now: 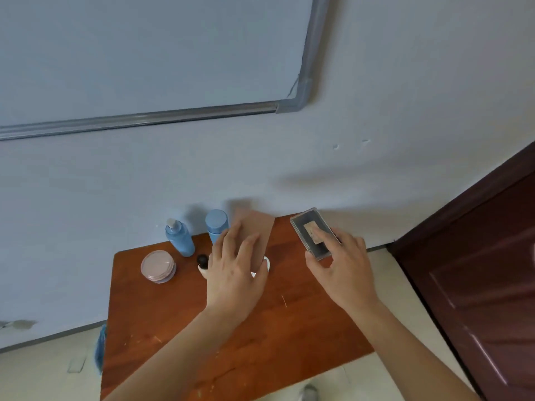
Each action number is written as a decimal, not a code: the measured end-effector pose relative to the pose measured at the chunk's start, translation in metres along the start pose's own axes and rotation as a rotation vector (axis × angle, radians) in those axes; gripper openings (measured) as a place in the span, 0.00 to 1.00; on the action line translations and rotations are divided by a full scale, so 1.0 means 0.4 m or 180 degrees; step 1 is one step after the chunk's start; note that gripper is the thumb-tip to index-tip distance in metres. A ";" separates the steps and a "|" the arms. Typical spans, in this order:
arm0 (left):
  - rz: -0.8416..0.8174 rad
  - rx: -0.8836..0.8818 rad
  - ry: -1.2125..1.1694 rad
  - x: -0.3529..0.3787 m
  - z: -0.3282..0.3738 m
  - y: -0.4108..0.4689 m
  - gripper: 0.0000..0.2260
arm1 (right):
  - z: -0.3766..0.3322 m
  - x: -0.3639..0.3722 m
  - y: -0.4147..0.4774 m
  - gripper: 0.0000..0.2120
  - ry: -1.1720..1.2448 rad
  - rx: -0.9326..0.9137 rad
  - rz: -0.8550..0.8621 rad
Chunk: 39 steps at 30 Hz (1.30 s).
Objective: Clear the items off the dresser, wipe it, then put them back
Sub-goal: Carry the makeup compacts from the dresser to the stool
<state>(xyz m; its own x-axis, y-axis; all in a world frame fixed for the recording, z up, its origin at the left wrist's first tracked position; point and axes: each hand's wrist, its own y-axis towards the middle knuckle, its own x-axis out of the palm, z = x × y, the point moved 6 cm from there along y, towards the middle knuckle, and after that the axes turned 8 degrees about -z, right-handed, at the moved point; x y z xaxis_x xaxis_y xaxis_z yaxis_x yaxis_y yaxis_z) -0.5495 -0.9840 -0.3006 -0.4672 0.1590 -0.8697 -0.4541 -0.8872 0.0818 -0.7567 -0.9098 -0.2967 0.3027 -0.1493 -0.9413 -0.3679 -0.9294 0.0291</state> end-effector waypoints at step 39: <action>-0.0539 -0.0139 0.0688 0.127 0.181 0.209 0.24 | 0.216 -0.012 0.177 0.23 -0.0064 -0.0176 -0.0355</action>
<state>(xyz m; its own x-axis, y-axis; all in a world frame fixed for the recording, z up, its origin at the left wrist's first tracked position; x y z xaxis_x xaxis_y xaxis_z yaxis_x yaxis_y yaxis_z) -0.6661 -1.0185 -0.3027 -0.2126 0.2146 -0.9533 -0.4764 -0.8745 -0.0906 -0.8601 -0.9459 -0.3192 0.3212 -0.0376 -0.9463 -0.2835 -0.9572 -0.0583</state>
